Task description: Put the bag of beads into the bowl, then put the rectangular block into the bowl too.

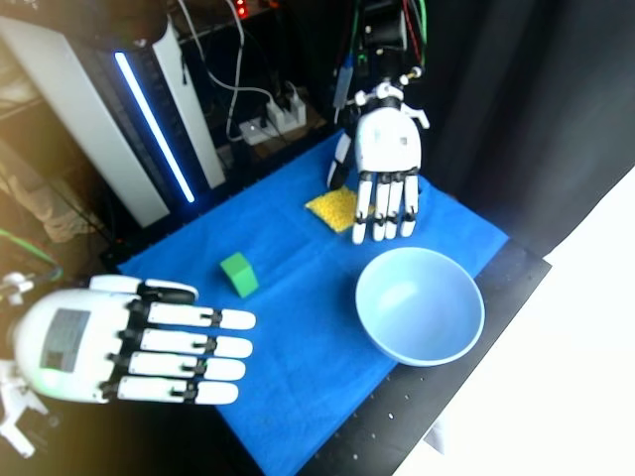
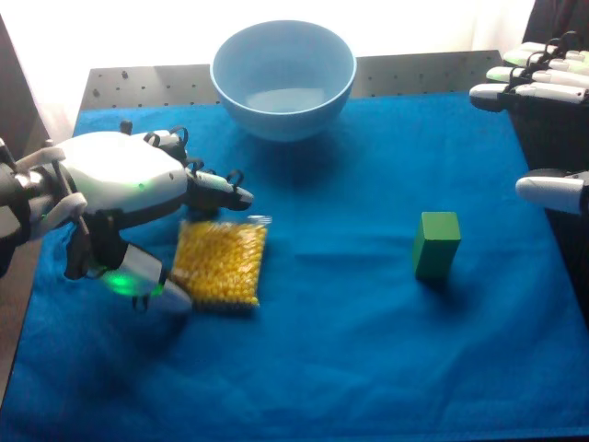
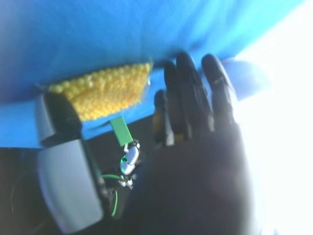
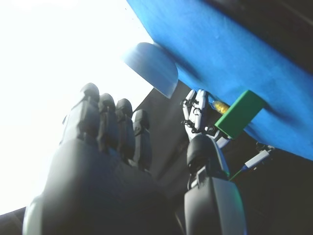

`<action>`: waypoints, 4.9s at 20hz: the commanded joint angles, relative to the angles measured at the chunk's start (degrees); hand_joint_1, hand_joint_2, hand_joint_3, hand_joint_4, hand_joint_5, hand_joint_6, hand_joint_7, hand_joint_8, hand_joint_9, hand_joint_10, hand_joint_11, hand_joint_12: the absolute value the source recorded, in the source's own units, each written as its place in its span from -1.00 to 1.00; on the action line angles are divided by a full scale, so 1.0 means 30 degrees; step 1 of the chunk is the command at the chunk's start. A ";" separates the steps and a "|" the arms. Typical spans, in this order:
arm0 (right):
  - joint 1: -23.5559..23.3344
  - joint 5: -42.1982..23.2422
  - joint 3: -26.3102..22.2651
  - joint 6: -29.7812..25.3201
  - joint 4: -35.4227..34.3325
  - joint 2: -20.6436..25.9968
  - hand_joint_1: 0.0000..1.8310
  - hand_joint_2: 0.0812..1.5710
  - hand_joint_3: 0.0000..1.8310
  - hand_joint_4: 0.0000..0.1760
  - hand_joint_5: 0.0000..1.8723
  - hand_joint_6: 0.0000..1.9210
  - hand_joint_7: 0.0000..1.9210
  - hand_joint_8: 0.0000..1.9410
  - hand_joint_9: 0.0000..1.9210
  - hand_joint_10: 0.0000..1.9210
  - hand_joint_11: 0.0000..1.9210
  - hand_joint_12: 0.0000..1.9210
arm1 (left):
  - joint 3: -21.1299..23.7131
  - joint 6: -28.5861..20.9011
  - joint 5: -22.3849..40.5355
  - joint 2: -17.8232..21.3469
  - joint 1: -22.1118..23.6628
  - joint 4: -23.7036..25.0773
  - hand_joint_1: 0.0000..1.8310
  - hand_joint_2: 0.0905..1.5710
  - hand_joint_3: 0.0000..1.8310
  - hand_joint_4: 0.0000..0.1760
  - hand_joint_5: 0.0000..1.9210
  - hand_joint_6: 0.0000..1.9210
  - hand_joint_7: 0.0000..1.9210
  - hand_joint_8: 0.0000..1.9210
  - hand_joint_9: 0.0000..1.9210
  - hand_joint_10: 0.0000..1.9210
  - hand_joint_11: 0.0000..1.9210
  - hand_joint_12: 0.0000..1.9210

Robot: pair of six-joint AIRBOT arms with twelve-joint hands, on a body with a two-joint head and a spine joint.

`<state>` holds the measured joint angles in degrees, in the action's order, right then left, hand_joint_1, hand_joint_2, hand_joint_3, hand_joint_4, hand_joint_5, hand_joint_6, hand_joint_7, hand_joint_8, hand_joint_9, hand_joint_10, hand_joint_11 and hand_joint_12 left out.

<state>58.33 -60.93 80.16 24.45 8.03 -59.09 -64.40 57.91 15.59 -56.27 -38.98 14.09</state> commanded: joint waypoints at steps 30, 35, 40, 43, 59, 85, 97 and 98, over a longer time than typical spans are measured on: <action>-0.1376 -0.2050 0.1702 -0.0017 0.0499 -0.1598 -0.34 0.60 -1.00 -1.00 -0.72 -1.00 -0.82 -1.00 -0.95 -1.00 -1.00 -1.00 | -0.8982 0.3080 0.2842 -0.6264 0.7324 -0.7238 -0.27 0.14 -1.00 1.00 -0.88 -1.00 -0.80 -0.99 -0.74 -0.94 -1.00 -0.13; -0.1472 -0.2094 0.1320 -0.0017 0.1026 -0.1461 -0.26 0.57 -1.00 -1.00 -0.74 -1.00 -0.83 -1.00 -0.93 -0.99 -0.96 -0.97 | -0.5258 0.3084 0.5228 -0.3203 0.6663 -0.5910 -0.21 0.21 -0.99 1.00 -0.93 -1.00 -0.88 -1.00 -0.78 -1.00 -1.00 -0.15; -0.1930 -0.2201 0.0444 -0.0017 0.2185 -0.1140 -0.25 0.48 -1.00 -1.00 -0.78 -1.00 -0.89 -1.00 -0.98 -1.00 -0.99 -0.97 | 0.0180 0.3067 0.9473 0.1713 0.3235 -0.5196 -0.29 0.17 -1.00 1.00 -0.84 -0.99 -0.81 -0.99 -0.83 -0.99 -1.00 -0.32; -0.2287 -0.2201 0.0134 -0.0017 0.2999 -0.1109 -0.14 0.40 -1.00 -1.00 -0.82 -1.00 -0.87 -1.00 -0.95 -0.99 -1.00 -1.00 | 0.2239 0.2538 1.1727 0.3562 0.0721 -0.5356 -0.20 0.11 -1.00 0.60 -0.80 -0.99 -0.85 -1.00 -0.89 -1.00 -1.00 -0.32; -0.2601 -0.1045 0.0430 -0.0017 0.4614 -0.2255 -0.20 0.27 -1.00 -0.99 -0.30 -0.99 -0.25 -0.98 -0.31 -0.97 -0.75 -0.09 | 0.3866 0.0945 1.5081 0.4061 -0.4170 -0.8053 -0.08 0.18 -1.00 0.16 -0.89 -1.00 -0.86 -1.00 -0.88 -1.00 -1.00 -0.25; -0.9992 -0.0898 0.5404 -0.0017 0.3476 -0.5903 0.31 0.30 -1.00 -1.00 0.22 -0.29 0.26 -0.02 0.19 0.44 0.01 0.89 | 0.3860 0.0378 1.5801 0.3320 -0.5169 -0.8769 -0.09 0.20 -1.00 0.74 -0.96 -1.00 -0.91 -1.00 -0.92 -1.00 -1.00 -0.34; -1.1439 0.4088 1.0642 -0.0017 0.4213 -1.0716 -0.13 0.07 -1.00 0.90 -0.98 -1.00 -0.62 -1.00 -0.61 -0.99 -0.97 -0.11 | 0.3360 -0.0549 1.6293 0.2573 -0.5201 -0.8557 -0.10 0.22 -1.00 0.17 -0.97 -1.00 -0.94 -0.99 -0.91 -0.99 -1.00 -0.33; -1.1439 0.4086 1.0650 -0.0017 0.4248 -1.0716 -0.18 0.07 -1.00 1.00 -1.00 -1.00 -0.84 -1.00 -0.83 -1.00 -1.00 -0.21 | 0.3341 -0.0549 1.6314 0.2565 -0.5205 -0.8609 -0.14 0.21 -1.00 0.16 -0.96 -0.99 -0.93 -0.99 -0.91 -0.99 -1.00 -0.34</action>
<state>24.86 -42.92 111.87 24.32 23.09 -91.05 -54.22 56.71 57.12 -48.45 -55.05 -11.66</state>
